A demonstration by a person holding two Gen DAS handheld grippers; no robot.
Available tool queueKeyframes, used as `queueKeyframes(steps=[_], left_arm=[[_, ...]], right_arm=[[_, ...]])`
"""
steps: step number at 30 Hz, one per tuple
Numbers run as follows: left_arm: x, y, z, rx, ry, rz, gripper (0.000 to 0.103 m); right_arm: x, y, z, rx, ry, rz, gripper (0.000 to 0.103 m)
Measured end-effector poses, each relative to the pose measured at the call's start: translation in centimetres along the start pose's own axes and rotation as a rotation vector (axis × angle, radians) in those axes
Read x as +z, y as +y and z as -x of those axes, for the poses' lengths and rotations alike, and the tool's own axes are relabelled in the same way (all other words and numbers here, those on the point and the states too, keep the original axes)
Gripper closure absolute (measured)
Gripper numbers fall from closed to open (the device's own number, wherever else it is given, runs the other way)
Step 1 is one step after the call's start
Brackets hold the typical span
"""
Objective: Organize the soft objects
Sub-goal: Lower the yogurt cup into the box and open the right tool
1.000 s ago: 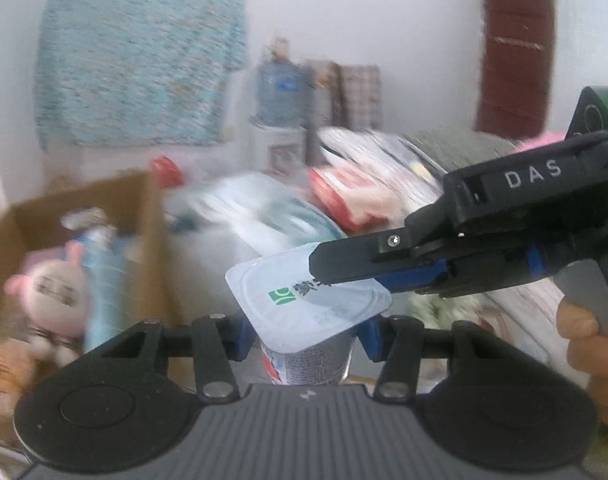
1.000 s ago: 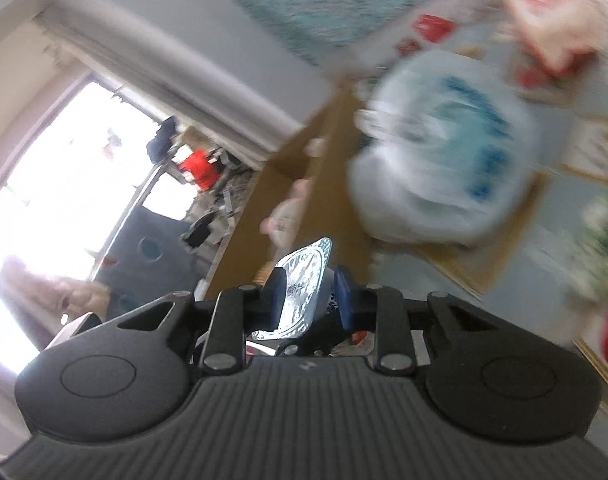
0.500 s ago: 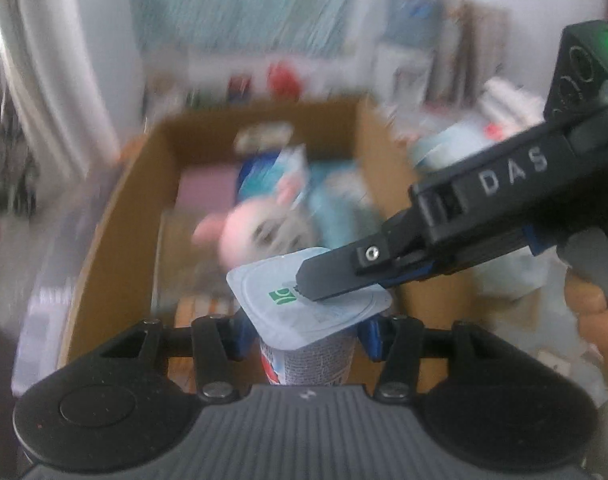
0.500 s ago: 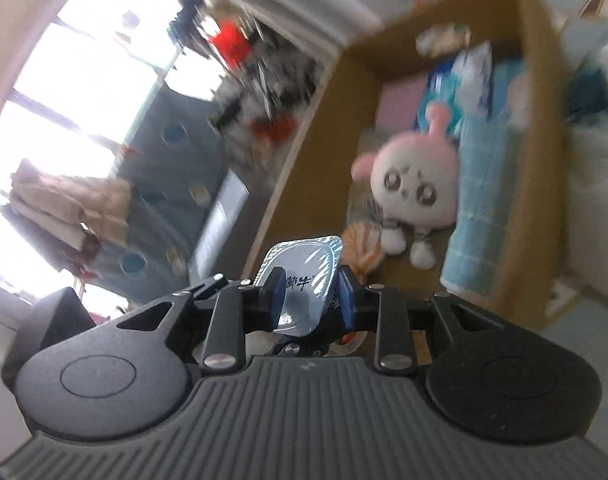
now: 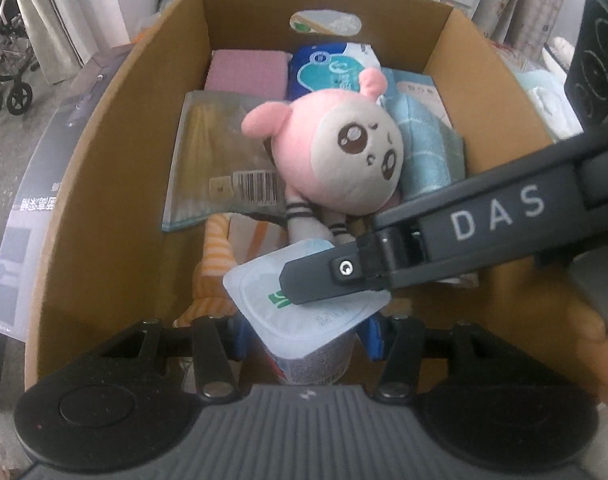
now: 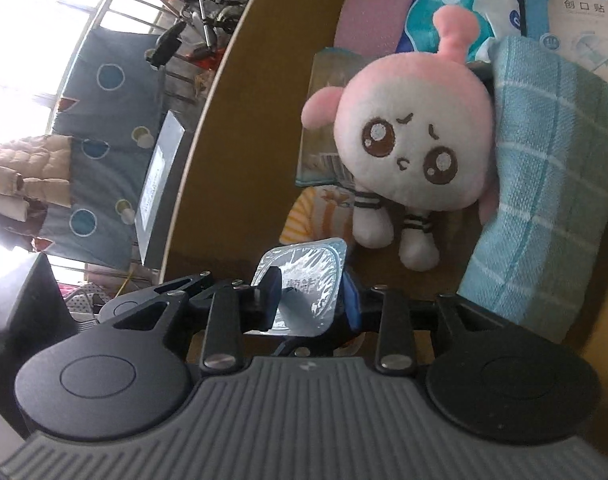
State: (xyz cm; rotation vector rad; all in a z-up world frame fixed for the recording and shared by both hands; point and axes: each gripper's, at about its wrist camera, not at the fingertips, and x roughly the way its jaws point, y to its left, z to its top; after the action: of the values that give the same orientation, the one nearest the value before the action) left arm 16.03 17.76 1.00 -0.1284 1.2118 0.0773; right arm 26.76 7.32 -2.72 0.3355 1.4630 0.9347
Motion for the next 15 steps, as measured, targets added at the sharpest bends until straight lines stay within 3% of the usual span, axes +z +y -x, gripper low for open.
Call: queueKeyframes(steps=[7, 9, 15], left_arm=[[-0.2, 0.4, -0.7, -0.012, 0.039, 0.014, 0.039], [-0.3, 0.5, -0.3, -0.012, 0.031, 0.014, 0.028], [-0.9, 0.4, 1.2, -0.010, 0.004, 0.014, 0.026]], right_arm=[[-0.2, -0.6, -1.7, 0.011, 0.020, -0.013, 0.070], [-0.2, -0.7, -1.8, 0.034, 0.022, -0.018, 0.070], [-0.2, -0.5, -1.6, 0.053, 0.012, -0.007, 0.069]])
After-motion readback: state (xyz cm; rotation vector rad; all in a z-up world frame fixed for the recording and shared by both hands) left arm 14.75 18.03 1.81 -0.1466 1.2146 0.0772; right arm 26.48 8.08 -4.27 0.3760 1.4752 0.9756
